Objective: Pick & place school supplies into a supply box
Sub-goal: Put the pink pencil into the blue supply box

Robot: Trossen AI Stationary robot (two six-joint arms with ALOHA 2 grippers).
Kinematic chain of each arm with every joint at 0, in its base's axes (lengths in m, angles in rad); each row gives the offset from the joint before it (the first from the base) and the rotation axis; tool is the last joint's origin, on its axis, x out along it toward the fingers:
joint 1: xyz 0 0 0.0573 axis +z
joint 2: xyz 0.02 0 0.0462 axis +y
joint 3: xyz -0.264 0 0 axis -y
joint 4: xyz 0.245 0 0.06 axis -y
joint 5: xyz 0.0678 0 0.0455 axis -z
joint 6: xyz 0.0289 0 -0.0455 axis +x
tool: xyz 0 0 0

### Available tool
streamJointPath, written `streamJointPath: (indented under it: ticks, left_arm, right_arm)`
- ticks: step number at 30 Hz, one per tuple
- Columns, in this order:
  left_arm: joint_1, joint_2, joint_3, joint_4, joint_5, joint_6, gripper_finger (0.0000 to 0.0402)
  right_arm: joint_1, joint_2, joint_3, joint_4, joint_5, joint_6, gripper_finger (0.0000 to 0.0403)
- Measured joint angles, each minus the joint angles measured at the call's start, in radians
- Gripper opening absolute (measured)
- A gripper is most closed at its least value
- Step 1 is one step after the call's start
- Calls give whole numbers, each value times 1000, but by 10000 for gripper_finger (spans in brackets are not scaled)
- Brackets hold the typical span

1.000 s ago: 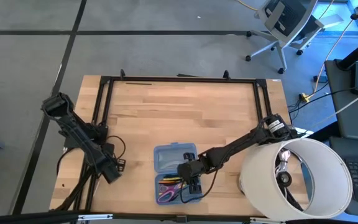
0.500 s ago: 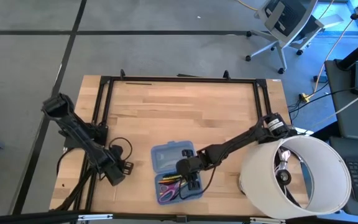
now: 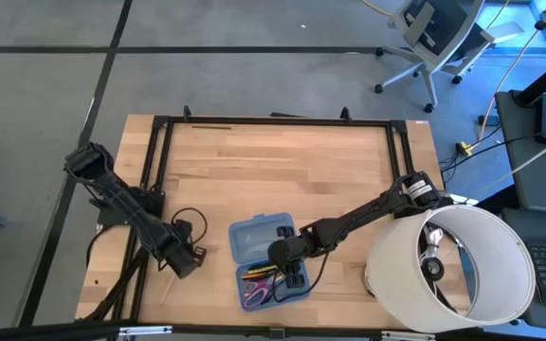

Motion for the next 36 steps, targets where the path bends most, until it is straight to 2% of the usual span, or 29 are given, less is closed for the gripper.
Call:
streamJointPath:
  ticks: [8,15,25,29,36]
  left_arm:
    - [79,0,1,27,-2,37,11]
    - [137,1,1,42,-29,146,8]
    - [141,-36,-2,55,-11,202,9]
    - [142,-79,-4,56,-63,208,8]
    - [146,-124,-3,58,-77,217,8]
  right_arm:
    - [0,0,0,1,0,0,126]
    - [0,0,0,5,1,2,126]
    - [0,0,0,4,1,3,126]
    - [0,0,0,-1,0,-8,126]
    - [0,-37,1,-10,18,0,126]
